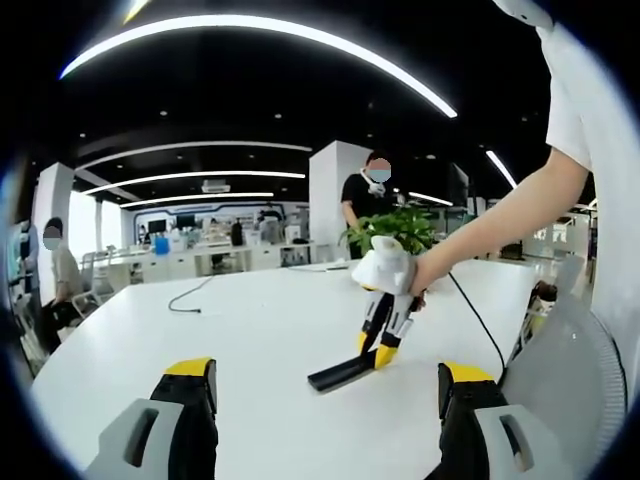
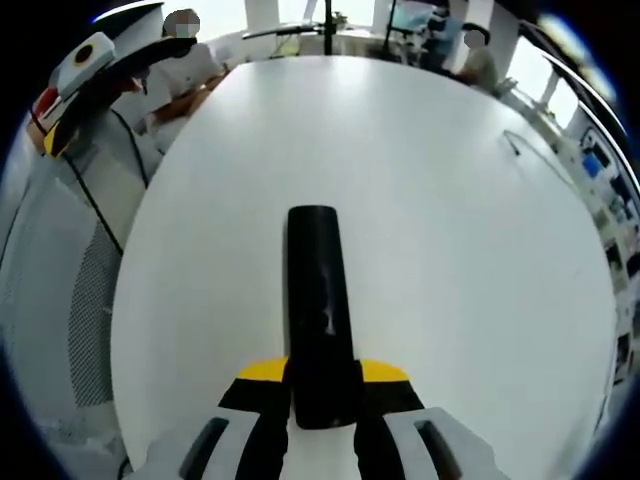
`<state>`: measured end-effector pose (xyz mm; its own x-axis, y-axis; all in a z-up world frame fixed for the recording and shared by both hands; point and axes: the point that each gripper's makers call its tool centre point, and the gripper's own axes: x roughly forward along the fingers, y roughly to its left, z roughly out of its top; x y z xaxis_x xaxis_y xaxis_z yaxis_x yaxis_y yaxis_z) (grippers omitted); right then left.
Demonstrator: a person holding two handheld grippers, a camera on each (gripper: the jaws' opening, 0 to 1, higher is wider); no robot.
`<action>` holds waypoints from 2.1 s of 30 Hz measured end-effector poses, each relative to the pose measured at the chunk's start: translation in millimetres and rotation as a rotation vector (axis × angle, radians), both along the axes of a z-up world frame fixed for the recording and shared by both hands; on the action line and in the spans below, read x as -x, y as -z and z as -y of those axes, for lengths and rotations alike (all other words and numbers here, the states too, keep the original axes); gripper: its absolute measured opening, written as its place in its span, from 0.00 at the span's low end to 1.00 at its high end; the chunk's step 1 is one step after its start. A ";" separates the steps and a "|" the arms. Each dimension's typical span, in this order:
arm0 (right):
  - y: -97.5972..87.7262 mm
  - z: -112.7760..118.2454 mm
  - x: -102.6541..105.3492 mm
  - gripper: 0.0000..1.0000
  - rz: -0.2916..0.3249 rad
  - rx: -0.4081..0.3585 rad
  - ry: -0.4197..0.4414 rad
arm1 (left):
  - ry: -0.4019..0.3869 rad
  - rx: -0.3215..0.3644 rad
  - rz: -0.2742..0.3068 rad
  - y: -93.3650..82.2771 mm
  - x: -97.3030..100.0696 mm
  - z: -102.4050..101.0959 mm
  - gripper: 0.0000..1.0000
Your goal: Press the specified remote control buttons in sequence, fully releasing each button before pressing the next.
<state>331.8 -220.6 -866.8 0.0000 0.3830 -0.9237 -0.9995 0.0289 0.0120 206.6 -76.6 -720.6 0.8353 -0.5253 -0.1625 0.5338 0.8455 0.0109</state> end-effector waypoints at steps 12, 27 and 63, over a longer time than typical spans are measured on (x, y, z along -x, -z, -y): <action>0.4 0.4 -8.5 0.21 -0.002 0.021 -0.009 | -0.005 0.003 0.003 -0.4 -0.3 -0.9 0.95; 0.8 -0.8 -18.2 0.21 0.001 0.008 -0.005 | 0.025 0.007 -0.048 8.1 1.0 5.1 0.95; 0.6 -5.8 -51.7 0.21 0.002 0.006 -0.047 | -0.001 -0.021 -0.080 16.7 -1.5 -0.4 0.95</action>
<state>383.5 -214.8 -867.4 -0.0161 0.3773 -0.9260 -0.9998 -0.0180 0.0101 208.2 -76.2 -737.4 0.8198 -0.5198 -0.2402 0.5325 0.8463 -0.0137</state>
